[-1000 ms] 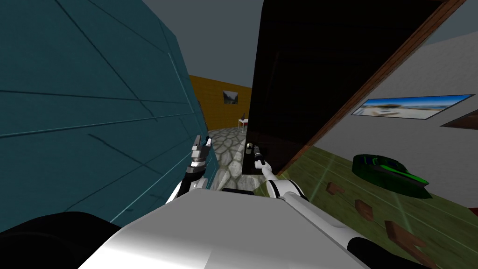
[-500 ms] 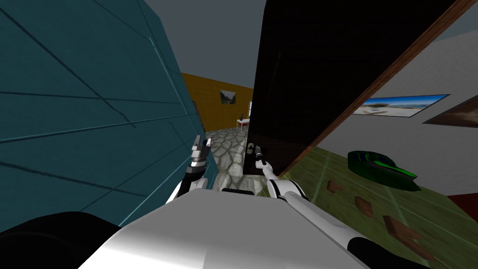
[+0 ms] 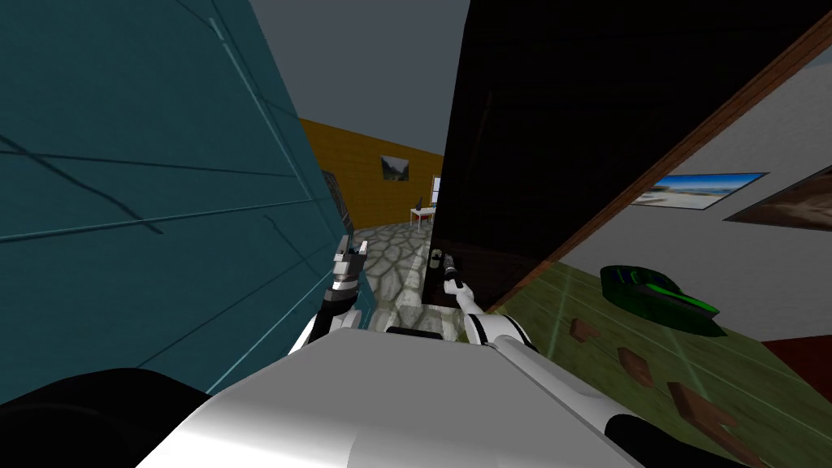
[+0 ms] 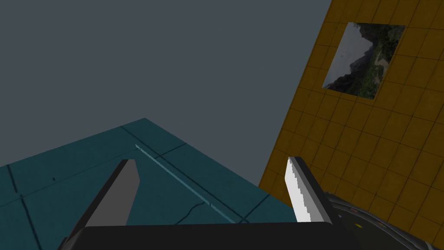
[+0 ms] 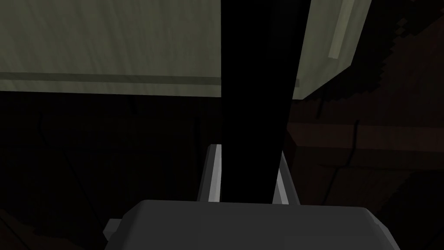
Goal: Push the door open
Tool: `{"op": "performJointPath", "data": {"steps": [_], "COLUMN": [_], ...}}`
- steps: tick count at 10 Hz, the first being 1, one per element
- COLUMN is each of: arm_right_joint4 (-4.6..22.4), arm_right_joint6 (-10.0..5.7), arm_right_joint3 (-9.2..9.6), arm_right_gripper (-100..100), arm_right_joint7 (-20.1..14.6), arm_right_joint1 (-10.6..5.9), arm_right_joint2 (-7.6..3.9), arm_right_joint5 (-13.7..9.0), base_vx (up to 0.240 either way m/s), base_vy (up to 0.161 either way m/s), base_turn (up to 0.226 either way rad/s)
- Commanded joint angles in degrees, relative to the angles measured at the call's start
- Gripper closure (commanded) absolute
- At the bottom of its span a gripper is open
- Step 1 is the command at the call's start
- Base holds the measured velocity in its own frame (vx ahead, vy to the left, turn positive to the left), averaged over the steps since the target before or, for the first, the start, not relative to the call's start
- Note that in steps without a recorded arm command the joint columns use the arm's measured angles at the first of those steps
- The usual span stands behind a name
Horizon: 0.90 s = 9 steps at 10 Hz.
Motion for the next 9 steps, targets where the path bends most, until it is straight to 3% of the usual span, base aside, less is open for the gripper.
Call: {"op": "performJointPath", "data": {"steps": [1, 6, 8, 9], "arm_right_joint4": [0.0, -0.5, -0.5, -0.7], "arm_right_joint6": [-0.61, -0.95, -0.95, -1.1], "arm_right_joint3": [-0.97, -1.9, -1.9, -2.28], "arm_right_gripper": [100, 100, 100, 100], "arm_right_joint7": [1.9, 6.4, 6.4, 8.2], "arm_right_joint1": [-0.85, -0.82, -0.82, -0.81], "arm_right_joint2": [-0.63, 0.12, 0.12, 0.54], "arm_right_joint5": [-1.2, -4.3, -4.3, -5.6], "base_vx": [0.214, 0.163, 0.071, 0.115], "base_vy": [0.003, 0.001, 0.014, -0.007], "base_turn": [-0.102, -0.093, -0.052, -0.17]}}
